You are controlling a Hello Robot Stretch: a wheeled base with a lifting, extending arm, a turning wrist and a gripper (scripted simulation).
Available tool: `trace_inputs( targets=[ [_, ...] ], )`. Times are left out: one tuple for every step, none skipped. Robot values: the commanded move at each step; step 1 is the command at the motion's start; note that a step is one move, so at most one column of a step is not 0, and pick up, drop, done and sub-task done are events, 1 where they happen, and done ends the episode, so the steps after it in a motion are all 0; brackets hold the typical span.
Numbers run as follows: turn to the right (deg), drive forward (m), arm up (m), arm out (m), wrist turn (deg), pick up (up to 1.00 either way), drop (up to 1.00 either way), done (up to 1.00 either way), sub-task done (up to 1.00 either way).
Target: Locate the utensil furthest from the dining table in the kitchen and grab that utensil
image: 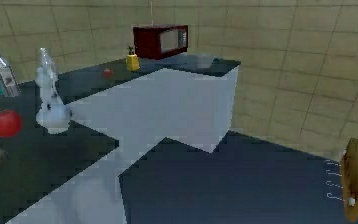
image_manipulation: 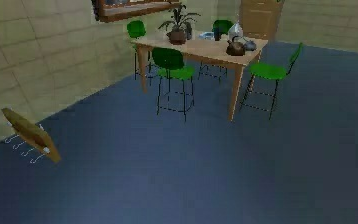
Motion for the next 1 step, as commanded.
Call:
trace_inputs(
  targets=[
    [0.0, 0.75, 0.0, 0.0, 0.0, 0.0, 0.0, 0.0, 0.0]
  ],
)
